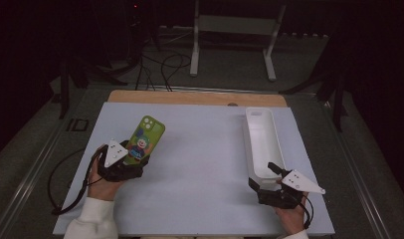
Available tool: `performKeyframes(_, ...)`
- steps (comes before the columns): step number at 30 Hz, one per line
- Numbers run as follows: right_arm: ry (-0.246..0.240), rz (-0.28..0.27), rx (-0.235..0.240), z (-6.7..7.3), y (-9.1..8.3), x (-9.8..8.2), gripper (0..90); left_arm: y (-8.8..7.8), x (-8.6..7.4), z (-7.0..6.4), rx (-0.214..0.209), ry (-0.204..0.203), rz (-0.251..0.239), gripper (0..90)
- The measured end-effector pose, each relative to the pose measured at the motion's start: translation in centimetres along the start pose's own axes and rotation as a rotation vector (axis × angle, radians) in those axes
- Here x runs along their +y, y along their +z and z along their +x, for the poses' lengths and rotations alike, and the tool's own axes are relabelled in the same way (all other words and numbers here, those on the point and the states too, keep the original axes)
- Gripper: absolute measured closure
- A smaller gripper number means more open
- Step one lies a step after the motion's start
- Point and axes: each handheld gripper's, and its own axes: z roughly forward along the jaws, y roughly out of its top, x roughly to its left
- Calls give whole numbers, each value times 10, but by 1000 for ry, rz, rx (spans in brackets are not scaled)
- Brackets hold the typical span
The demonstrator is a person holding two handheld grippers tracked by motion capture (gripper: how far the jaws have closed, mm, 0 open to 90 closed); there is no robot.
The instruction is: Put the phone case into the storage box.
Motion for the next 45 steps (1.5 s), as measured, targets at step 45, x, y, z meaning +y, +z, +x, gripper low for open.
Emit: performKeyframes(45,12,76,67,1,19,30,89,20,44,-51,-98,98,-43,159)
